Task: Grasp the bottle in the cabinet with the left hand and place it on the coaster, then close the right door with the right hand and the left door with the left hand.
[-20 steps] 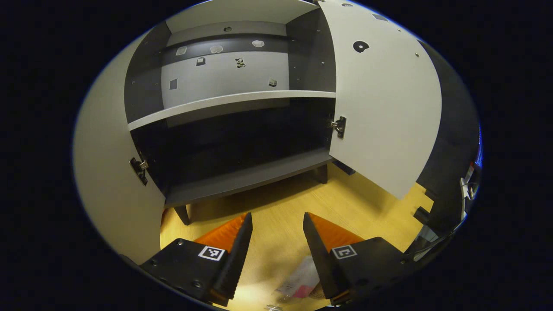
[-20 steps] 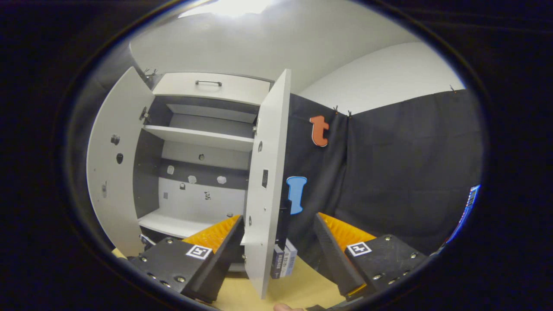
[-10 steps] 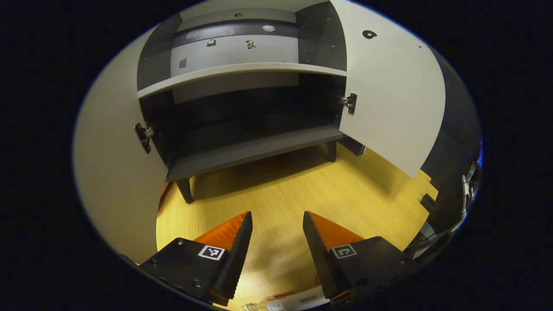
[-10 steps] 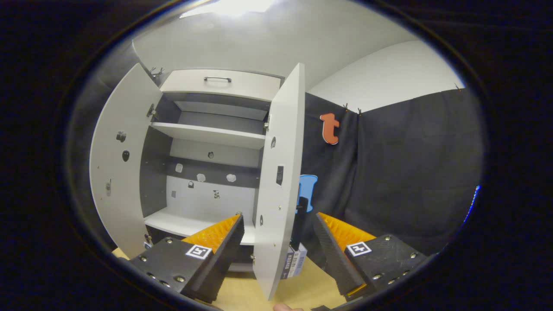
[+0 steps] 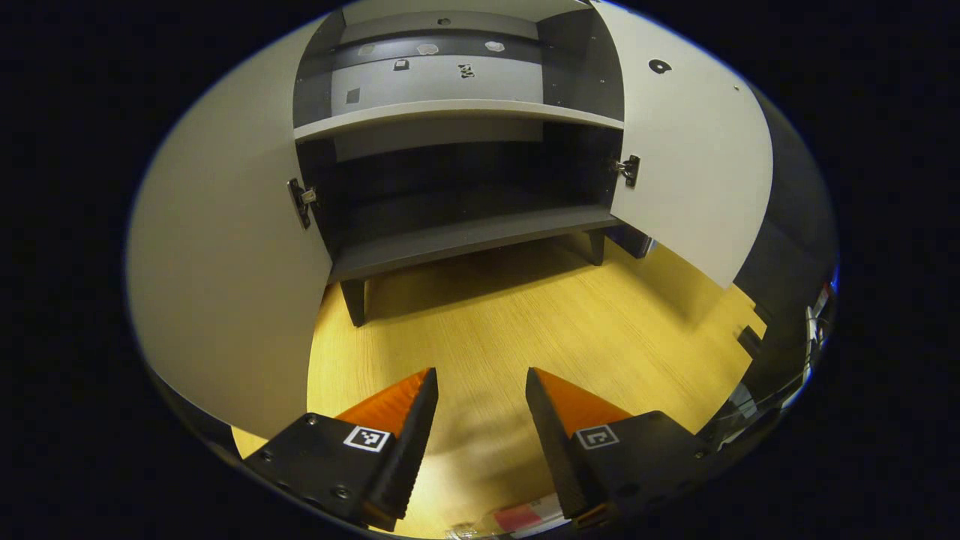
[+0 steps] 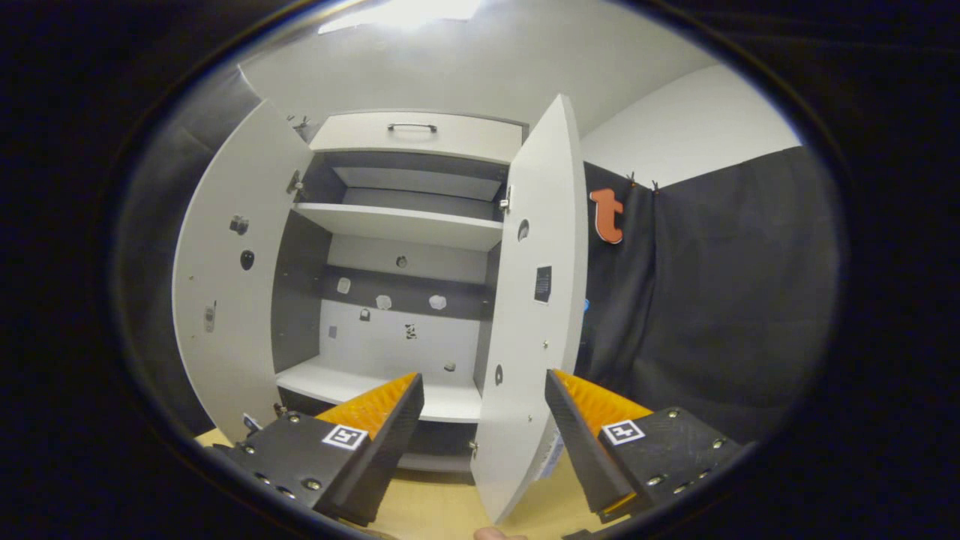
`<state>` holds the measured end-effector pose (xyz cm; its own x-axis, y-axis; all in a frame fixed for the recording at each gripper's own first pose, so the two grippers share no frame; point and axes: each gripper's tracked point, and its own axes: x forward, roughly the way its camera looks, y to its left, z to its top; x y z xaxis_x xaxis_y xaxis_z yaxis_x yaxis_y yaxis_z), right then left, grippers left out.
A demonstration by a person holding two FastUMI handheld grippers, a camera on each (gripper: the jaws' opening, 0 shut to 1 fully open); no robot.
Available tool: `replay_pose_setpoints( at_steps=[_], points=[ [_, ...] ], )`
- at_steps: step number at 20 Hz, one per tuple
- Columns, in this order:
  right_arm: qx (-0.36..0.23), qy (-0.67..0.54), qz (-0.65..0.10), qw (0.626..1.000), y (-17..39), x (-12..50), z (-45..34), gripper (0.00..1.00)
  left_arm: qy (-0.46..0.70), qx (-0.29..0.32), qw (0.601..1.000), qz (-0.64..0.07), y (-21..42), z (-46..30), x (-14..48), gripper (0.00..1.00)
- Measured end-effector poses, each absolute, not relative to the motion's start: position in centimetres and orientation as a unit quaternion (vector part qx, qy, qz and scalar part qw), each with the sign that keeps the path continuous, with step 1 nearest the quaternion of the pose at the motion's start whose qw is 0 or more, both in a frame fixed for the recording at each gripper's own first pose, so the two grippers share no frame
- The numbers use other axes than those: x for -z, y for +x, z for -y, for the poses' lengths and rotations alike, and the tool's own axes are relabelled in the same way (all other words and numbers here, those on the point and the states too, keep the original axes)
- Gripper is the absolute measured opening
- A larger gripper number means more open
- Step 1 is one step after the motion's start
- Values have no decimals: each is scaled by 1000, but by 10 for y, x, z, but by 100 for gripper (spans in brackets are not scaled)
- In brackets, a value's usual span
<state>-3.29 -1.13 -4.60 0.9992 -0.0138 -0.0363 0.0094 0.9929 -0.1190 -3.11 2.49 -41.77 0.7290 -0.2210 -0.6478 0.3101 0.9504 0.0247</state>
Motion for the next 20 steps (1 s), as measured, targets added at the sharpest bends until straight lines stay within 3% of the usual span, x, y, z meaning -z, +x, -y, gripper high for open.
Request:
replay_pose_setpoints(
  at_steps=[8,12,13,14,16,20],
  points=[
    [-11,-74,-44,996,-18,61,10,98,127,296,852,-414,-107,-11,429,75],
    [-28,-71,-55,996,-17,71,7,94,185,391,776,-458,-153,-5,437,76],
    [-29,-72,-57,995,-17,73,8,98,212,411,754,-466,-162,-6,442,76],
    [-29,-73,-58,995,-18,76,11,94,237,428,732,-474,-172,-8,448,76],
    [-23,-76,-59,995,-20,77,18,98,266,457,691,-493,-191,-11,459,76],
    [-5,-68,-66,996,-24,80,38,98,270,475,653,-524,-197,-10,474,72]
  ],
)
